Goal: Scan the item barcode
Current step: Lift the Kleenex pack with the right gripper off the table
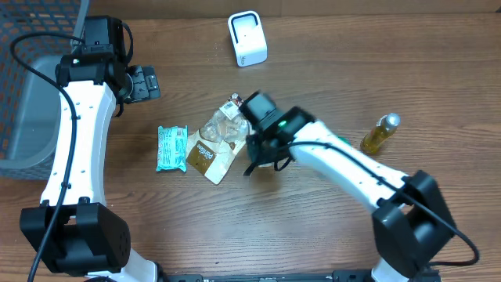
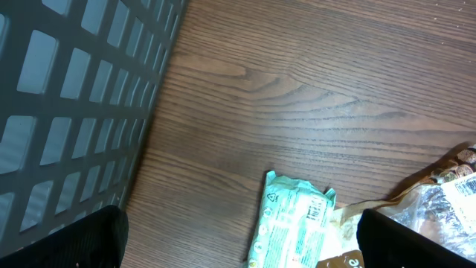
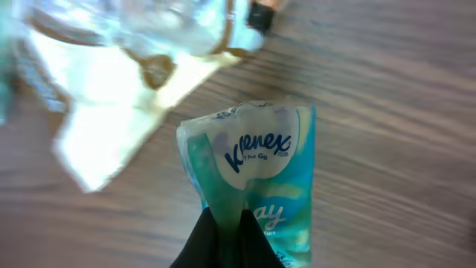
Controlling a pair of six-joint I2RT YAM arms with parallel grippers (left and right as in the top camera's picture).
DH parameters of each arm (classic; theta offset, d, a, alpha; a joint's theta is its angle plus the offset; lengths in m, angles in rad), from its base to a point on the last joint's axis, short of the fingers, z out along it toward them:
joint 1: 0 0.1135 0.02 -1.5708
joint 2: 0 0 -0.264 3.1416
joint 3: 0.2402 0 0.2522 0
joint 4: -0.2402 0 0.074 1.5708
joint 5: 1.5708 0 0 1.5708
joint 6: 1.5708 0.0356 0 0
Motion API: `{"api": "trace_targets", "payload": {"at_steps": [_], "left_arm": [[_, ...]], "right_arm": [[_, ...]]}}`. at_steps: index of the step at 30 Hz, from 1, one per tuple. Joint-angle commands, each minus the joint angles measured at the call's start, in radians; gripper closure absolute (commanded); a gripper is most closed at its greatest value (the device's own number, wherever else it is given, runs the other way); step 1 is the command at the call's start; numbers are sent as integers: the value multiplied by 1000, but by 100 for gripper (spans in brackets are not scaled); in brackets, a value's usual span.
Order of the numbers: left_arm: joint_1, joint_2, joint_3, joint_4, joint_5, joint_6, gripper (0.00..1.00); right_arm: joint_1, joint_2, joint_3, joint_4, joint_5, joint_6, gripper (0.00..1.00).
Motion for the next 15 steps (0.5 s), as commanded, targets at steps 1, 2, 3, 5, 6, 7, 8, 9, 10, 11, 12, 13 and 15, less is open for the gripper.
{"api": "trace_targets", "payload": {"at_steps": [1,2,3,5,6,7,8,9,10,11,12,13,15], "left_arm": [[-7,-7,18,1,-6,2,0],[-7,-7,18,1,-6,2,0],[-7,-7,18,1,-6,2,0],[-7,-7,18,1,-6,2,0],[-7,-7,18,1,-6,2,0],[-7,-7,18,1,-6,2,0],[-7,-7,18,1,-6,2,0],[-7,-7,18,1,-6,2,0],[-7,-7,18,1,-6,2,0],[-7,-7,18,1,-6,2,0],[-7,-7,18,1,-6,2,0],[-7,-7,18,1,-6,2,0],[-7,-7,18,1,-6,2,0]], "right_arm": [[-63,-15,19,8,-278,11,96],[-76,-15,19,8,-299,11,96],[-89,-15,19,7,-312,11,96],[-106,-15,17,3,-315,11,96],[-110,-15,15,5,-315,11,96],[-112,-15,14,8,-315,11,96],[-115,-15,13,8,-315,11,96],[-116,-15,13,10,-315,11,96],[-116,-15,13,11,-315,11,96],[-116,-15,13,13,-315,11,96],[-116,-15,13,13,-315,11,96],[-116,-15,13,14,-315,11,96],[-116,-15,13,17,-316,11,96]]}}
